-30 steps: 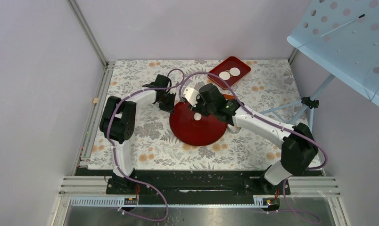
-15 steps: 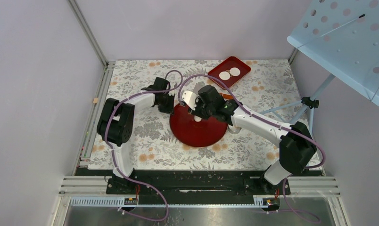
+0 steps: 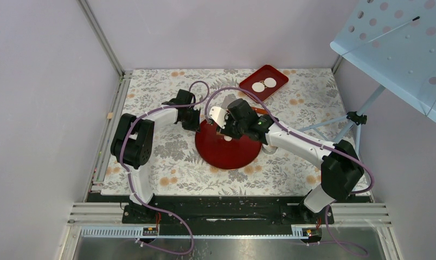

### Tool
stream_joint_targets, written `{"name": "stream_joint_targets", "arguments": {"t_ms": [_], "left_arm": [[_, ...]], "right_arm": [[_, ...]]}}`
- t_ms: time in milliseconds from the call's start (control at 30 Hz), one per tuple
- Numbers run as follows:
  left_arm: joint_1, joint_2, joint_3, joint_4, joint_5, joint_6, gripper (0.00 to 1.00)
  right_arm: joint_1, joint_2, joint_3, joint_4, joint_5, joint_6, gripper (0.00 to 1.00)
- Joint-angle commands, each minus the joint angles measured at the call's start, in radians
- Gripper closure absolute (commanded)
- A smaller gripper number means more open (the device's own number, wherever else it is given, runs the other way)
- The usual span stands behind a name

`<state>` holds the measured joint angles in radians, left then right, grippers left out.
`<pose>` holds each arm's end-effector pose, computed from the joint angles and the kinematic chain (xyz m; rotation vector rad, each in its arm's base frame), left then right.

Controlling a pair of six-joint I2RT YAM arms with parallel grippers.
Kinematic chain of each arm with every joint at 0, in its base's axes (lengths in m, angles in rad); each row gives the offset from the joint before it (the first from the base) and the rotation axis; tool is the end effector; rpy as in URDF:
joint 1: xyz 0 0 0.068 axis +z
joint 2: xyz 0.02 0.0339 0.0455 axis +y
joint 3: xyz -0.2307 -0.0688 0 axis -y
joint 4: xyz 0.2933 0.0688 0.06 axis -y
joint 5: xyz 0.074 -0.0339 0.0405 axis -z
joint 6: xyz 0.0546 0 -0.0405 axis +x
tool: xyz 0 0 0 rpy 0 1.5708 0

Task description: Roll out the dumpling wrappers from the dough

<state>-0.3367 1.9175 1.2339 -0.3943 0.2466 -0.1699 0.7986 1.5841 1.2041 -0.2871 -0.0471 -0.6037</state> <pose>0.3956 -0.1526 0.0799 0.3070 2.6675 -0.4912 0.2903 0.3017 0.2116 -1.4656 1.6963 0.1584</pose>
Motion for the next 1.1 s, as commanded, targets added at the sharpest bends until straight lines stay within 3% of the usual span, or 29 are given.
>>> {"name": "stream_joint_targets", "arguments": {"t_ms": [0, 1067], "left_arm": [[0.004, 0.004, -0.013, -0.032, -0.041, -0.013, 1.00], [0.021, 0.000, -0.018, -0.026, -0.011, -0.013, 1.00]], "right_arm": [[0.008, -0.008, 0.008, 0.013, -0.020, -0.018, 1.00], [0.008, 0.128, 0.058, -0.150, -0.007, -0.061, 1.00]]}}
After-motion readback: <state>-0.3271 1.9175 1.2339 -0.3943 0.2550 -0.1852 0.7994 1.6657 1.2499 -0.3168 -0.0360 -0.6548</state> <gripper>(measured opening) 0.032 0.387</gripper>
